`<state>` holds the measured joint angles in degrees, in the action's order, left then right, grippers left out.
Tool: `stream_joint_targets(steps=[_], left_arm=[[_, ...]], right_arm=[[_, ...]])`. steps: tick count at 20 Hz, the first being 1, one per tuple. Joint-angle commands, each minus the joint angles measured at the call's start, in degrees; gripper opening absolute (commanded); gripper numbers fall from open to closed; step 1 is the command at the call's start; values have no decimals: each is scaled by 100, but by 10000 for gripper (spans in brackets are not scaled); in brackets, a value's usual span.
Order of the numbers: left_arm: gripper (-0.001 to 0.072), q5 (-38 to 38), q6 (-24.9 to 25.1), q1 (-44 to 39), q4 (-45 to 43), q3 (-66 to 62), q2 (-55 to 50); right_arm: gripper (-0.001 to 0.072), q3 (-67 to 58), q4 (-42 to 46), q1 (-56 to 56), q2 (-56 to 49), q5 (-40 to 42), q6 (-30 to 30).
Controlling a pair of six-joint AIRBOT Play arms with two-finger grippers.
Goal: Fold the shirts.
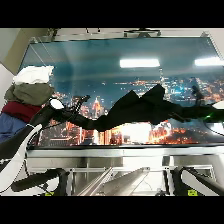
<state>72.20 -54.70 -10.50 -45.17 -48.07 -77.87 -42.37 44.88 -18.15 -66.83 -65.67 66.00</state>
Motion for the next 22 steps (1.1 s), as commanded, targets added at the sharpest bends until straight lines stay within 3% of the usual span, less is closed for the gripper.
stream_joint_targets(steps=[1,3,7,10,12,13,17,22], left_arm=[[23,-20,20,-7,31,4,-15],[24,-28,20,-7,31,4,-15],[24,-20,22,-7,26,4,-15],[23,-22,31,-7,24,4,-15],[23,-35,85,-7,22,4,-15],[23,-61,90,-4,22,4,-15],[23,160,125,229,188,-271,17],[24,732,332,1272,1919,-1561,942]], right_arm=[[665,166,35,997,-254,1165,-15],[665,-109,35,1390,-520,1609,11],[658,-726,251,1757,-1075,1980,769],[390,-881,684,1740,-1193,1982,1165],[56,-881,702,1740,-1167,1888,1161],[21,-883,702,1740,-1121,1825,1161],[20,-1191,680,1633,-682,1311,1043],[19,-2483,208,979,713,509,619]])
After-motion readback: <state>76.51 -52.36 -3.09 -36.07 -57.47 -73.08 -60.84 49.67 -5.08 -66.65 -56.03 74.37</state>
